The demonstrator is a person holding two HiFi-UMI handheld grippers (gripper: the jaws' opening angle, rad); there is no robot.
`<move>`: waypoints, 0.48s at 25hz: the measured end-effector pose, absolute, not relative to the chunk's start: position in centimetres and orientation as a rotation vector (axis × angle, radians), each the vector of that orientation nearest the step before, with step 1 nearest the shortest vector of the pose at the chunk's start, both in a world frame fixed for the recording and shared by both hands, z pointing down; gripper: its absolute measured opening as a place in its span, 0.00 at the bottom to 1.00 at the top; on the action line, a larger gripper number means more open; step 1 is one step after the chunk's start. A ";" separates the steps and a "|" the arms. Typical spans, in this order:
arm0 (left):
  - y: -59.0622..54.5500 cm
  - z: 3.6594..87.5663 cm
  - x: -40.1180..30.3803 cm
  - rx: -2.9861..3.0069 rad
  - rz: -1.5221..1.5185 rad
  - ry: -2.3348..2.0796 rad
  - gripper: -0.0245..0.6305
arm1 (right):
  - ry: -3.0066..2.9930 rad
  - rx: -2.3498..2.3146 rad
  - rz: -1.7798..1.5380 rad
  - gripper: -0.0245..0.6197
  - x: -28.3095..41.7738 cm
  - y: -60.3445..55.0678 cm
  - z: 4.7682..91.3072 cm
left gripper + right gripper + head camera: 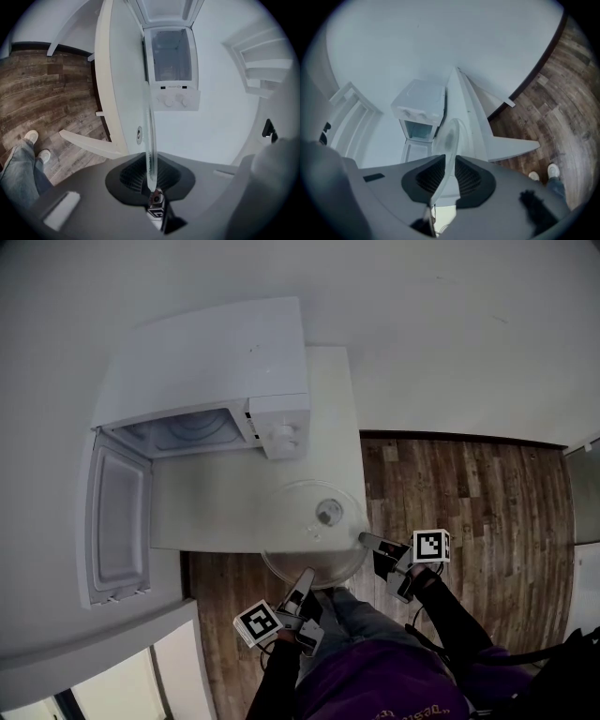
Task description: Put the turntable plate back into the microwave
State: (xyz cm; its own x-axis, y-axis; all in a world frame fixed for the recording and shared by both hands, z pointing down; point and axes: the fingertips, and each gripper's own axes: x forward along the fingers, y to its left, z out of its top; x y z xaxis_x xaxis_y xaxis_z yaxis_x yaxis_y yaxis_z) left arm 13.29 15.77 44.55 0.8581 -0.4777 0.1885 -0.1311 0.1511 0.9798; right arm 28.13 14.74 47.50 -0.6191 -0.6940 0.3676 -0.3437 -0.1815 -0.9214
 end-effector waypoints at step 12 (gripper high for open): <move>16.2 40.8 10.7 1.514 -0.386 -0.590 0.10 | 2.096 -1.193 -1.697 0.14 25.1 13.2 41.4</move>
